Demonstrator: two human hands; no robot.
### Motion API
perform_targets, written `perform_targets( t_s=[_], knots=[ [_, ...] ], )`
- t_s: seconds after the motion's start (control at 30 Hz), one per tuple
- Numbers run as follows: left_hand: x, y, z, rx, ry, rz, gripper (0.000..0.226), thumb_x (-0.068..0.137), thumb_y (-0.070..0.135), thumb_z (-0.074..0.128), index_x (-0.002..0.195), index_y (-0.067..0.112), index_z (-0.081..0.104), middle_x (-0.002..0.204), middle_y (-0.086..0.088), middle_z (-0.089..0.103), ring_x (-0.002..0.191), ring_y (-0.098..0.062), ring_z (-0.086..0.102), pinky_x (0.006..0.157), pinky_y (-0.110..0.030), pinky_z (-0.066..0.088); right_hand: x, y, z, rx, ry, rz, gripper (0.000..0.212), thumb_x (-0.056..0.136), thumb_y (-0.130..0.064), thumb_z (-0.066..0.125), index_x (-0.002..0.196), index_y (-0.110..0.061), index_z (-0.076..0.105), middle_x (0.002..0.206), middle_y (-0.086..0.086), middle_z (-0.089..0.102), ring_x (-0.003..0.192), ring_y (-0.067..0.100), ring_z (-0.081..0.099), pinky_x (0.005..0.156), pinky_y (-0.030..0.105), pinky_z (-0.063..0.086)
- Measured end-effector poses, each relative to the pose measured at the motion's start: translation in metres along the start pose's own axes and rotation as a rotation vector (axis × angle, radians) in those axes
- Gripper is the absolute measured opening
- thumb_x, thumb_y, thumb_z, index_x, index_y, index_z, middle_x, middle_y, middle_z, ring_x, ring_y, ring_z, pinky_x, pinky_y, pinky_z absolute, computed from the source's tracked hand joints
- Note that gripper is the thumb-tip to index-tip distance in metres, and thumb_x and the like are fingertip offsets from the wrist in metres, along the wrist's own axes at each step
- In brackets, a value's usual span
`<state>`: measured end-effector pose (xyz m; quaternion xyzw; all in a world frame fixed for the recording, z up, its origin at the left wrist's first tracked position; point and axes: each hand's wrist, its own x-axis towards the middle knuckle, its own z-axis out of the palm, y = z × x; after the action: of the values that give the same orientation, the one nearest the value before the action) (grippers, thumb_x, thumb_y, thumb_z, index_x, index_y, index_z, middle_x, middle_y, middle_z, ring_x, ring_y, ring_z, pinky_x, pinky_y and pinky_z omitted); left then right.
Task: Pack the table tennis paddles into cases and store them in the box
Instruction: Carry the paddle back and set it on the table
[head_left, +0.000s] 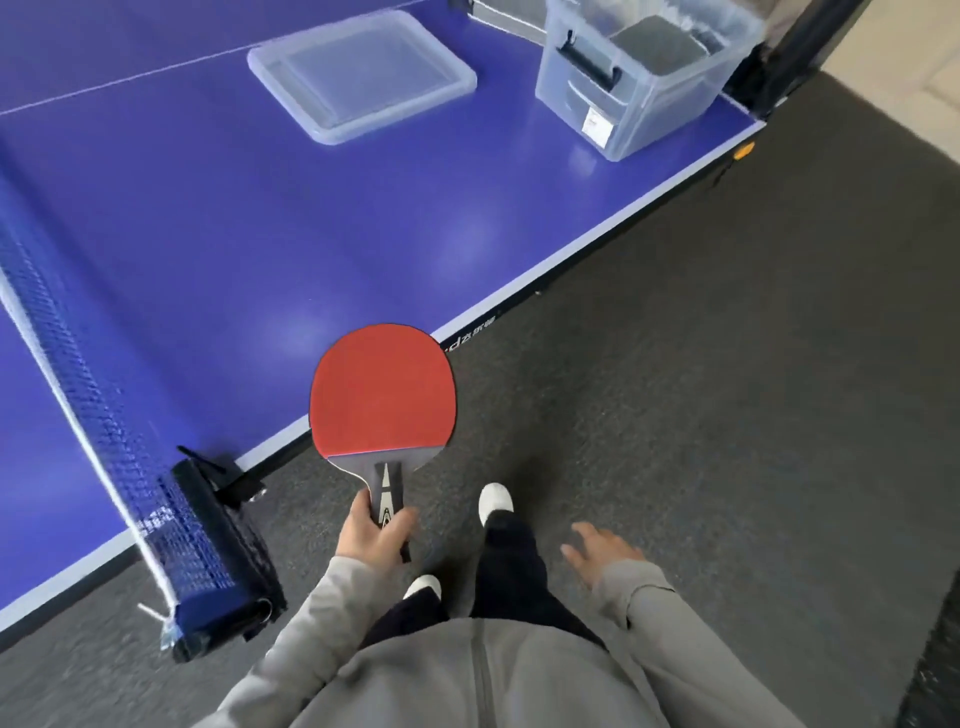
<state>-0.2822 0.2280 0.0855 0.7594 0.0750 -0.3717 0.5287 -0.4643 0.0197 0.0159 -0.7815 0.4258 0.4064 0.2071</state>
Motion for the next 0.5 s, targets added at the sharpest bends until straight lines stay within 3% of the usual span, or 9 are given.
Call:
perform_targets(
  t_s=[0.27,0.4,0.5],
  knots=[
    [0.049,0.047,0.035,-0.192,0.326,-0.044,0.017,0.081,0.005,0.064,0.077,0.009,0.048,0.062,-0.006,0.047,0.057,-0.02,0.043,0.048,-0.027,0.043,0.087,-0.008,-0.112,-0.101,0.009,-0.184,0.047,0.097,-0.046,0.035,0.141,-0.028,0.032,0.146,-0.001,0.04,0.134,0.019,0.039,0.109,0.036,0.031],
    [0.064,0.066,0.041,-0.284,0.454,-0.075,0.022,0.06,0.028,0.059,0.075,0.015,0.049,0.065,-0.004,0.049,0.062,-0.022,0.045,0.067,-0.038,0.044,0.117,-0.035,-0.184,-0.175,0.114,-0.302,0.045,0.098,-0.045,0.035,0.139,-0.027,0.034,0.141,0.0,0.043,0.129,0.022,0.043,0.105,0.036,0.036],
    [0.077,0.069,0.036,-0.314,0.537,-0.092,0.023,0.058,0.031,0.059,0.073,0.017,0.049,0.063,-0.004,0.049,0.063,-0.022,0.045,0.067,-0.04,0.044,0.129,-0.07,-0.229,-0.158,0.18,-0.399,0.044,0.098,-0.044,0.038,0.138,-0.027,0.035,0.14,-0.001,0.044,0.127,0.024,0.045,0.105,0.036,0.037]
  ],
)
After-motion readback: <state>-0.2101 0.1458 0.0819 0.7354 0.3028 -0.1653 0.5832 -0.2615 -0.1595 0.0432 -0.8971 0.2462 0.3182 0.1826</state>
